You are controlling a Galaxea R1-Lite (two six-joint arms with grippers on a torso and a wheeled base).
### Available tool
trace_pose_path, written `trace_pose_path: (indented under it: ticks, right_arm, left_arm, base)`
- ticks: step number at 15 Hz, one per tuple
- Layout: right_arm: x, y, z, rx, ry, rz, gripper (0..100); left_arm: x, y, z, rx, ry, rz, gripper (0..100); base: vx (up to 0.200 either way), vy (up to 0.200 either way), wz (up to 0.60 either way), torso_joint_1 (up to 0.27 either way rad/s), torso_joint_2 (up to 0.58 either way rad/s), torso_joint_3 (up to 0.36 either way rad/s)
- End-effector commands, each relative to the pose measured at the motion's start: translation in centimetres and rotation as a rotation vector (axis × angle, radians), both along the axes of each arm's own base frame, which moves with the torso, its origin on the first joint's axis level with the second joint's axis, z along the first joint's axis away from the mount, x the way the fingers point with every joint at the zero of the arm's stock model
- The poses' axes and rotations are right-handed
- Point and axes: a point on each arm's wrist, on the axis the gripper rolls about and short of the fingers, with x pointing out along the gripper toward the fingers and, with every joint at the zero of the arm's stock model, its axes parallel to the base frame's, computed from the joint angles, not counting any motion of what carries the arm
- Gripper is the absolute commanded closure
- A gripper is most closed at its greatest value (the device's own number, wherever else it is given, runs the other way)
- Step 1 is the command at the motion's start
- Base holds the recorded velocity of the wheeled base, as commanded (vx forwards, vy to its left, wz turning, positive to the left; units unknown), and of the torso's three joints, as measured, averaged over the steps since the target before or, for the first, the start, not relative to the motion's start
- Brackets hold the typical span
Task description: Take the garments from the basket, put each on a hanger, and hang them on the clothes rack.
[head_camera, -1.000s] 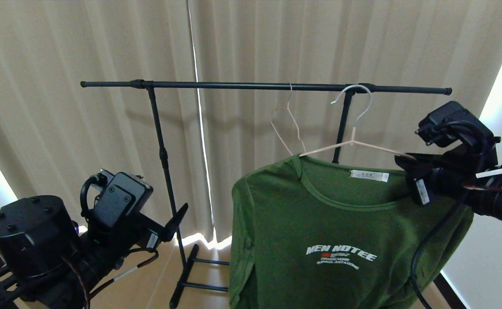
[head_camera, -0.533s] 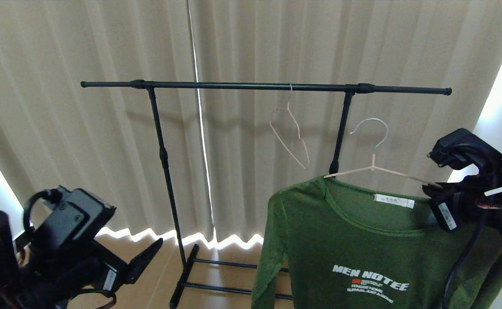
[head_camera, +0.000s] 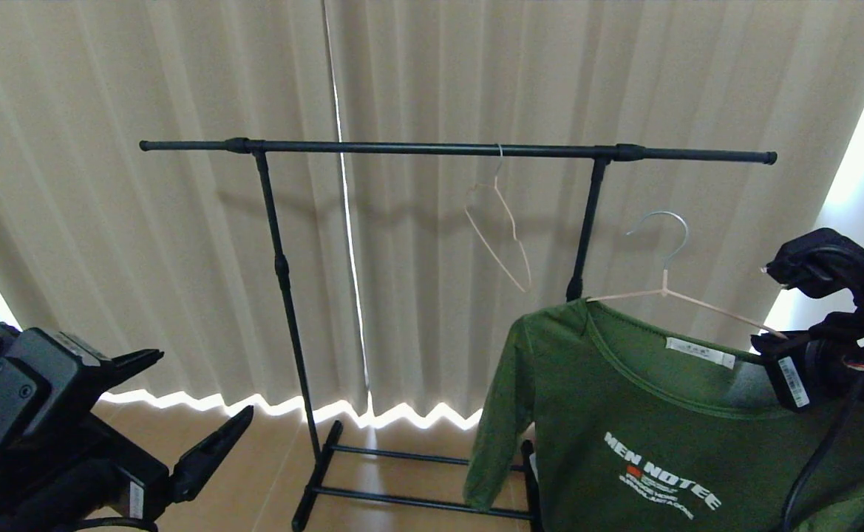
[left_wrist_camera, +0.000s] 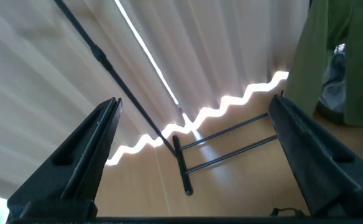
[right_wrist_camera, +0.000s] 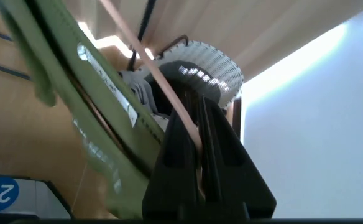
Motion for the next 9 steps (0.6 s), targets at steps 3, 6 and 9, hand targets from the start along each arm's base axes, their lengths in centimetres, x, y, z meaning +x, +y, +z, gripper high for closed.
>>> trace_pose_path:
  ticks: [3,6,9]
  right_arm:
    - [-0.17,-0.08,0.2,0.002,-0.009,-0.002,100]
    - [0.08,-0.01,0.26,0.004,-0.017,-0.002,100]
    - [0.15,0.02,0.4,0.005,-0.021,-0.002,100]
  left_arm:
    - [0.17,-0.1,-0.15,0.003,0.01,0.0,0]
    - [0.12,-0.08,-0.27,0.006,0.014,0.0,0]
    - [0.08,-0.08,-0.29,0.009,0.013,-0.002,0]
  base:
    - [0.0,0.067,0.0,0.001,0.0,0.001]
    - [0.0,0.2,0.0,-0.004,0.0,0.002]
    - [0.0,0.2,0.0,0.006,0.0,0.002]
